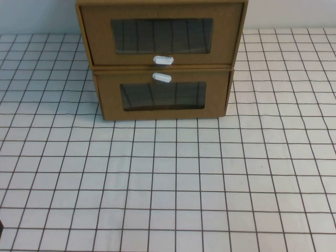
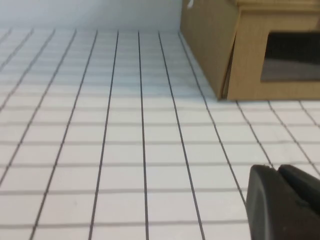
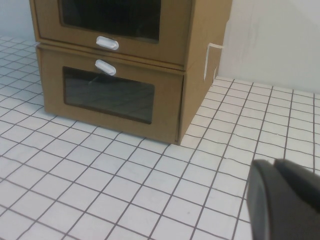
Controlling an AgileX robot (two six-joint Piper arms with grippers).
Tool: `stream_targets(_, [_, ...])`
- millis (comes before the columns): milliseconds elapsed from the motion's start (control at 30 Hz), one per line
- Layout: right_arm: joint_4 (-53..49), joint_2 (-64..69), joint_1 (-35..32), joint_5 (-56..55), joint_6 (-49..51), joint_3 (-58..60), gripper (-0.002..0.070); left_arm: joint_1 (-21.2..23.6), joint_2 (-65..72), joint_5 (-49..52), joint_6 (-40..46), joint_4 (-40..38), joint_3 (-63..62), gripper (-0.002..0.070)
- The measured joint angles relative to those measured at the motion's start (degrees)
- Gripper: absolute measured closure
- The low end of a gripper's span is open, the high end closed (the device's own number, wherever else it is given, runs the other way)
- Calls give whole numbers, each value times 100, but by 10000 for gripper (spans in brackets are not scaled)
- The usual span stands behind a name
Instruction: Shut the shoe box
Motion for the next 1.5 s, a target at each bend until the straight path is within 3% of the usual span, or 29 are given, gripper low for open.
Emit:
stream_targets(267, [0,0,0,0,0,0,689,0,-8,711,-156,89,53,680])
stream_targets(1267, [0,0,0,512,0,3,689,0,-8,746,-166,119,53,680])
stream_targets(1500, [-182,-343,0,378,0,457,689,0,-8,746,-166,119,53,680])
